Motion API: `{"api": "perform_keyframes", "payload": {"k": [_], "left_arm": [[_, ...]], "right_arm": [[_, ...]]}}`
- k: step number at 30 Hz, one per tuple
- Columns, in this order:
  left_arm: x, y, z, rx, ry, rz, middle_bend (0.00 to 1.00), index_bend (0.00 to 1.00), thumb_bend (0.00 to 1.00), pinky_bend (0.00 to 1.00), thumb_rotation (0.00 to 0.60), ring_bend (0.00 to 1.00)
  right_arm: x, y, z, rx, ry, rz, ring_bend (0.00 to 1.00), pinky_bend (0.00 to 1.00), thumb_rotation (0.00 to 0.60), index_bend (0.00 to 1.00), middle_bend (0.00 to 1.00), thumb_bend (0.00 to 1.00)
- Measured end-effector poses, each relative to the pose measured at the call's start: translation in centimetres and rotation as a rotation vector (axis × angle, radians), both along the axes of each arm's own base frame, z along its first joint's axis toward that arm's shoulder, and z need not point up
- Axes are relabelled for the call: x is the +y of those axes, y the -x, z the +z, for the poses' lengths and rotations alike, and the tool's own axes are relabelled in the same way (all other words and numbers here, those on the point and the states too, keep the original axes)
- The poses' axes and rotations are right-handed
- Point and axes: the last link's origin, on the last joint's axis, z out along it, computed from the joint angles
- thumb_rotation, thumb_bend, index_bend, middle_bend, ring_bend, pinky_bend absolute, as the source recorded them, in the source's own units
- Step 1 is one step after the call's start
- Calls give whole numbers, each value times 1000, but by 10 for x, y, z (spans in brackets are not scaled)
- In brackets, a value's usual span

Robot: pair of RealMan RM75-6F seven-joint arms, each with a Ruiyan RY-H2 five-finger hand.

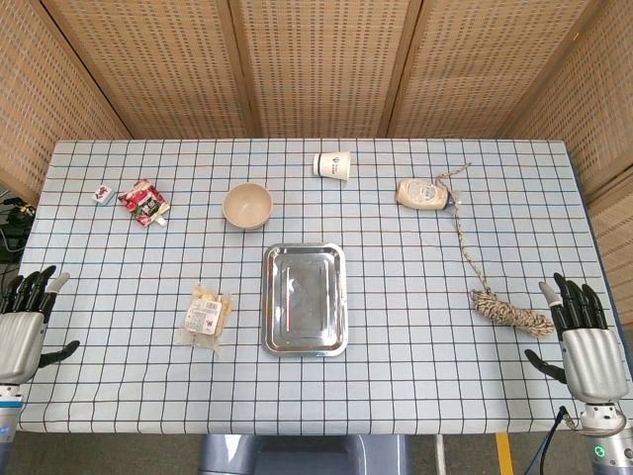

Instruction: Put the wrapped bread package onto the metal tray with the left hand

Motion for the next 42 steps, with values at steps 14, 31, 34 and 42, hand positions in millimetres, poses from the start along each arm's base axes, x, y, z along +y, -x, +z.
{"api": "perform_keyframes", "payload": {"k": [14,31,34,42], "left_arm": [[1,1,0,-2,6,-2,0,0,32,0,600,0],[6,-7,-8,-17,42,-13,0,0,40,0,600,0],[12,-14,-13,-23,69,-23,0,19,49,0,600,0],[37,-39,-38,10,182,-40,0,53,53,0,600,0]], "right_arm": [[-1,-3,0,-7,-10,-2,0,0,600,108,0,0],[1,-3,2,-28,-20,-5,0,0,600,131,0,0],[1,-3,1,-33,-26,-5,0,0,600,138,0,0],[1,-5,2,-45,-23,1,0,0,600,160,0,0]]}}
